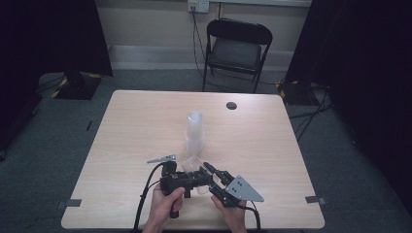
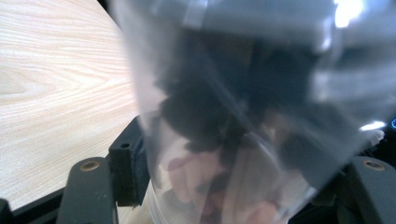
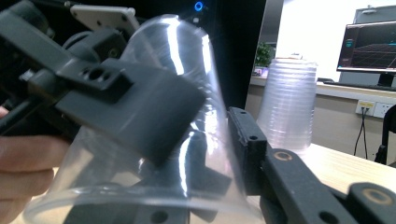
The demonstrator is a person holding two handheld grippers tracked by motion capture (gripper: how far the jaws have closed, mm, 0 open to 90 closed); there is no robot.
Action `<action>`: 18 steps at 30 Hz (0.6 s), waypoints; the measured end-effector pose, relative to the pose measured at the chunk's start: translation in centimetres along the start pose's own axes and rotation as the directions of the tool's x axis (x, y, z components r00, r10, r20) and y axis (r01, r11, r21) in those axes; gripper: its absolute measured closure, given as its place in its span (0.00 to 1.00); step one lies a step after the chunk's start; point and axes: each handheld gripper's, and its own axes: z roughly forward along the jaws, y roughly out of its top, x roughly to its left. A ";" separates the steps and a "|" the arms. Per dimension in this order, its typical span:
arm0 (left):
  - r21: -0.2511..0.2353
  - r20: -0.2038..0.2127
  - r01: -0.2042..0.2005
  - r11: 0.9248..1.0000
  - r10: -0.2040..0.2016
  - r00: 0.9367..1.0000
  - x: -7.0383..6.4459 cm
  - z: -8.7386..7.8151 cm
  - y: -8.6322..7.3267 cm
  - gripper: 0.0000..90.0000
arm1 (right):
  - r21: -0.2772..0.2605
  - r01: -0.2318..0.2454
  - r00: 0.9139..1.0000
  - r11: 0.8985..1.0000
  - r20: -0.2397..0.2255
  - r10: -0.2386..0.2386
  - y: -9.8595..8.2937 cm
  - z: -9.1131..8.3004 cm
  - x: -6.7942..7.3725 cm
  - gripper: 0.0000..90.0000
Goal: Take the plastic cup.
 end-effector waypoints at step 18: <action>-0.027 -0.026 -0.056 0.998 0.055 0.998 -0.1 -1.2 0.3 0.25 | 0.018 -0.032 0.998 0.999 0.052 0.031 0.1 -1.1 -0.9 0.97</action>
